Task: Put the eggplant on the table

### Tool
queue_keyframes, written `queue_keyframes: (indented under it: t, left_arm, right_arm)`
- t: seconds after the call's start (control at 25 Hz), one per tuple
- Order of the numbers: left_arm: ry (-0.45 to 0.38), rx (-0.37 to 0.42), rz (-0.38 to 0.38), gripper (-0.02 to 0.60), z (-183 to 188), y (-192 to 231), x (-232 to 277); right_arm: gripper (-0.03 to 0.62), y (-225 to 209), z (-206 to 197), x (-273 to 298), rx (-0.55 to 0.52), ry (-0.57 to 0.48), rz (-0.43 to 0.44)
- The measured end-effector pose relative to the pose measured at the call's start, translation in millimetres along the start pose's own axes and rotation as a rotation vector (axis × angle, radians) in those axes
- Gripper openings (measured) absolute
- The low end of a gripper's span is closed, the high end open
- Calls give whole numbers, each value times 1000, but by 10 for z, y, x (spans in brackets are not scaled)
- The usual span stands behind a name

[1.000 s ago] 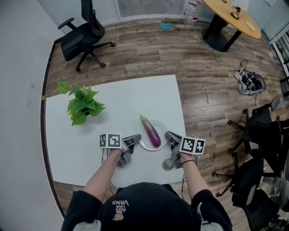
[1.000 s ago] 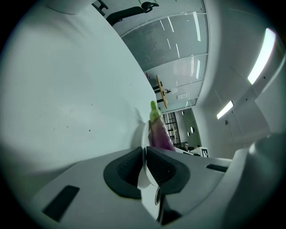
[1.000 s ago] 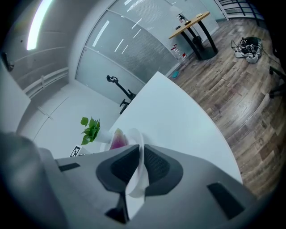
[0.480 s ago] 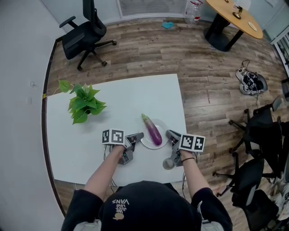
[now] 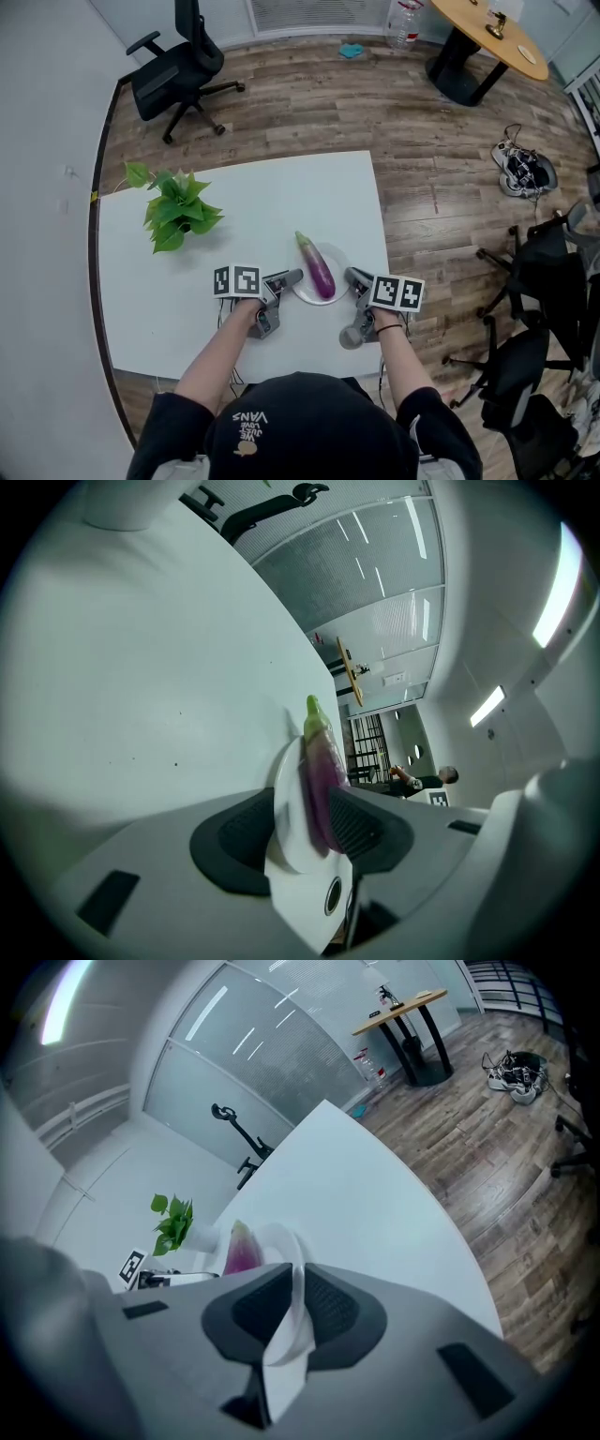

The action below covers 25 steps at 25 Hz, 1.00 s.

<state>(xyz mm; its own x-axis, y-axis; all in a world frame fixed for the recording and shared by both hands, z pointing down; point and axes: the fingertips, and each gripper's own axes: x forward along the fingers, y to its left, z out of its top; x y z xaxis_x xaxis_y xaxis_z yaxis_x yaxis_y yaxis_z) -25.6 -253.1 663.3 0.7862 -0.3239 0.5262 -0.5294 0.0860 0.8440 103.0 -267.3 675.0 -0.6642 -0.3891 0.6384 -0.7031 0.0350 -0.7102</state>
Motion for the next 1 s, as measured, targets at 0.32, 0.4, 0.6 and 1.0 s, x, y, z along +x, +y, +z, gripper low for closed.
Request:
queue_keyframes:
  t: [0.32, 0.4, 0.6, 1.0]
  left_arm:
    - [-33, 7, 22, 199, 35, 8, -93]
    - [-35, 9, 21, 201, 38, 13, -109]
    - [-44, 29, 21, 204, 61, 18, -118]
    - [-96, 115, 3, 202, 116, -115, -269]
  right_arm:
    - [78, 20, 50, -44, 52, -43, 18]
    - [88, 31, 70, -56, 47, -47, 15]
    - [91, 31, 72, -85, 32, -51, 7]
    - [91, 66, 62, -248, -41, -74, -41]
